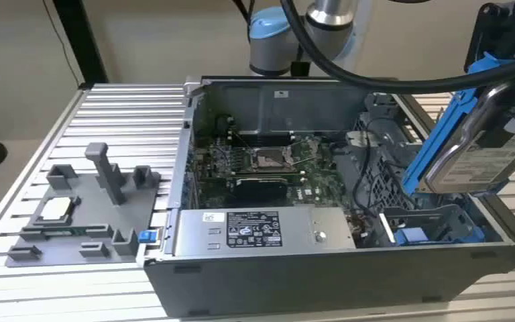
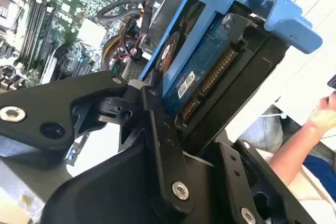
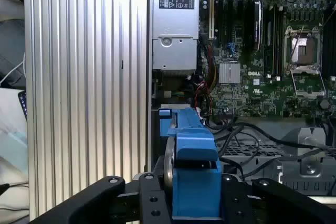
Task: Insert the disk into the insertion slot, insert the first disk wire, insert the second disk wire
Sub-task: 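Insert the disk into the insertion slot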
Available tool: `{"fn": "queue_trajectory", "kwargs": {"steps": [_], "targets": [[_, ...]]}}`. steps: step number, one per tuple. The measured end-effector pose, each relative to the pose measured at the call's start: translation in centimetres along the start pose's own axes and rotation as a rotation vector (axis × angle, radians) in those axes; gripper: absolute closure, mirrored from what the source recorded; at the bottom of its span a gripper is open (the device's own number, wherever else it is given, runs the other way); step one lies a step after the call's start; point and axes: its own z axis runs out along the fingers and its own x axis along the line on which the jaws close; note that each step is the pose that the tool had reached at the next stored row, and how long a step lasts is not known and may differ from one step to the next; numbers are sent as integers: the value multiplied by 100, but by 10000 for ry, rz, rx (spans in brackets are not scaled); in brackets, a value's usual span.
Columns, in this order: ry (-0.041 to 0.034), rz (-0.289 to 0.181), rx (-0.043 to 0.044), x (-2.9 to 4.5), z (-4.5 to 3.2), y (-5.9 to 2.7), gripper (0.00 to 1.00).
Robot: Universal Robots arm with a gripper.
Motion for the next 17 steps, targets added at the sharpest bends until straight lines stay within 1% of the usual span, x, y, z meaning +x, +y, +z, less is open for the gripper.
{"fn": "queue_trajectory", "kwargs": {"steps": [11,14,17], "targets": [[2,0,0,3,3,-1,100],[1,0,0,10,26,-4,100],[1,0,-1,12,78,-9,100]]}}
